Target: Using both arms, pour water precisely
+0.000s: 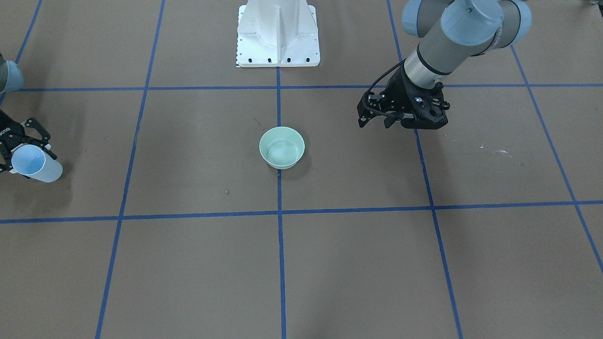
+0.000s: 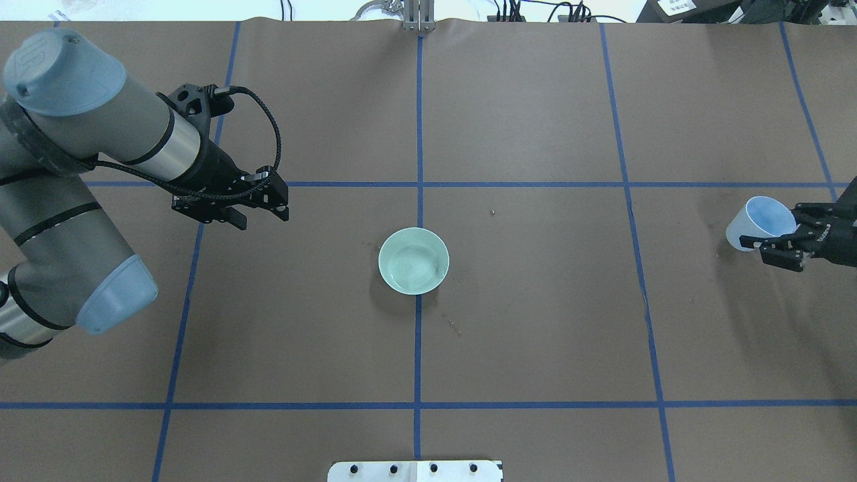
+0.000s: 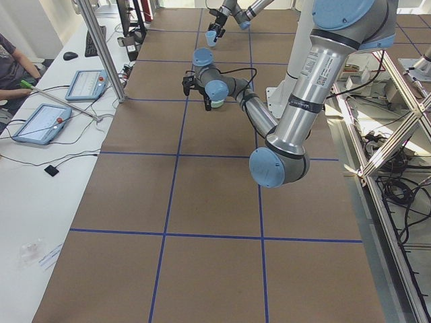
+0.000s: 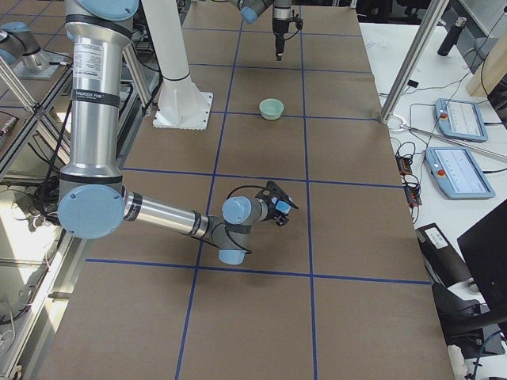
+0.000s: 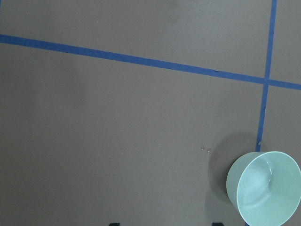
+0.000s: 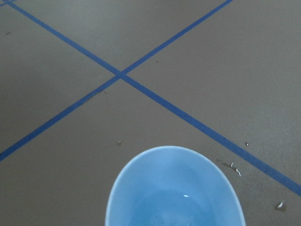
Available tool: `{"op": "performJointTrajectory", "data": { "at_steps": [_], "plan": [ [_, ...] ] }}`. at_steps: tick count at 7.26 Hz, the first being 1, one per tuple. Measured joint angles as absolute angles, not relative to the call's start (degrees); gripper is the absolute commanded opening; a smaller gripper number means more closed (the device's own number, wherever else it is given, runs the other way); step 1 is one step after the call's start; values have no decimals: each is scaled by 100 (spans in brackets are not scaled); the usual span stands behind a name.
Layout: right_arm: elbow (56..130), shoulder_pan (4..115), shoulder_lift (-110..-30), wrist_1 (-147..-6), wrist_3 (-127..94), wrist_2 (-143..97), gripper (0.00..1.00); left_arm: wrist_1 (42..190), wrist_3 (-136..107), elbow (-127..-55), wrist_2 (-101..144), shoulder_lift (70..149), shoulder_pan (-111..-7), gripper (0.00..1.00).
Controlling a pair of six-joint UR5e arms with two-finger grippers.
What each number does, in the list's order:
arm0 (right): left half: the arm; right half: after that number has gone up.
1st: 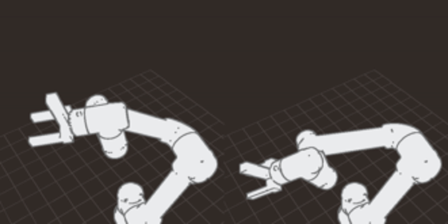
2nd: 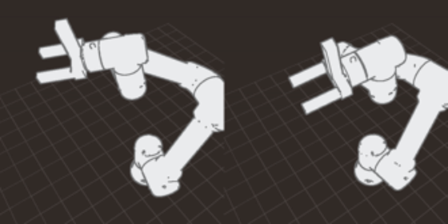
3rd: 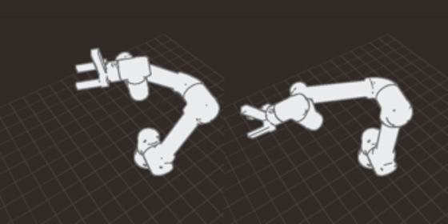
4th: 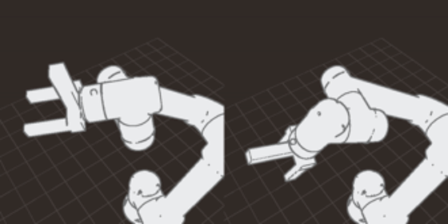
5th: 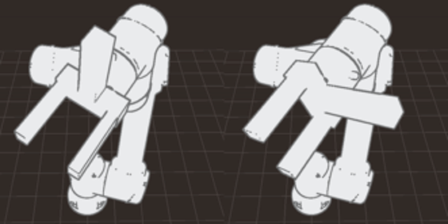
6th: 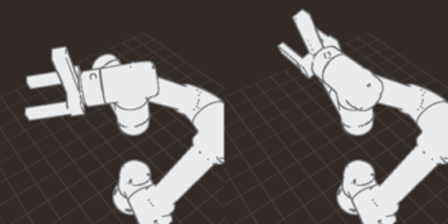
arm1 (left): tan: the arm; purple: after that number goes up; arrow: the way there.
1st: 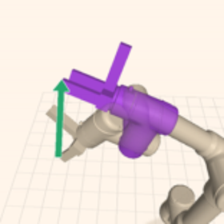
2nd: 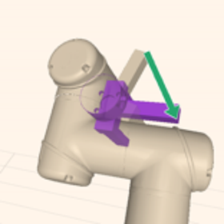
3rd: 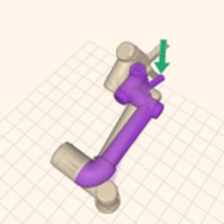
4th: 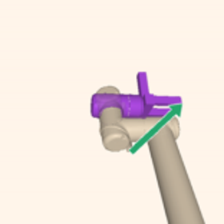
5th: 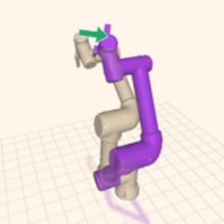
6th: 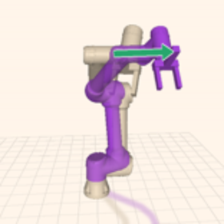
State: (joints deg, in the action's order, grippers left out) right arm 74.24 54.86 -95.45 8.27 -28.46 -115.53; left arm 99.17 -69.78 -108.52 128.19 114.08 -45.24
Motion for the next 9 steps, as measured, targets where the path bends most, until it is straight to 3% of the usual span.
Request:
{"op": "performJointTrajectory", "data": {
  "at_steps": [5, 9],
  "plan": [
    [8979, 5446, -9118, -1374, -3038, -11439, 8, 9893, -6723, -10811, 12831, 11250, -4803, 72],
    [10356, 4497, -8357, -3923, -3041, -10556, 8, 9879, -5511, -10691, 12827, 10791, -5232, 72]
  ]
}}
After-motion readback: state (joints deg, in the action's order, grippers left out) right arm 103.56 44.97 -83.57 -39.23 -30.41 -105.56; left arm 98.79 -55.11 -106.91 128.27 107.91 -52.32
